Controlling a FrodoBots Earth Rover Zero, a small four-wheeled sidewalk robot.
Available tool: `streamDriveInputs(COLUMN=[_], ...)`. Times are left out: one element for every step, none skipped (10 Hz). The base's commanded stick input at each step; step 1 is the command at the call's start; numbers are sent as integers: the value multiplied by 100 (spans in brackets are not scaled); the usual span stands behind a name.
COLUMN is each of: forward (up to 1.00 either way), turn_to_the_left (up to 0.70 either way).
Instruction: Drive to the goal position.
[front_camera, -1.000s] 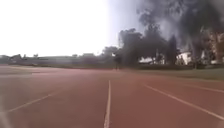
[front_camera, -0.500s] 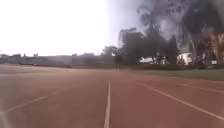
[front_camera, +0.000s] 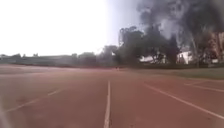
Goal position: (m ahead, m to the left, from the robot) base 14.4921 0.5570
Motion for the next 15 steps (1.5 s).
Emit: streamDriveInputs(forward=[70,70,70,70,70,70,70,70,70,70,70,70,70,70,70], turn_to_the_left=[0,0,0,0,0,0,0,0,0,0,0,0,0,0,0])
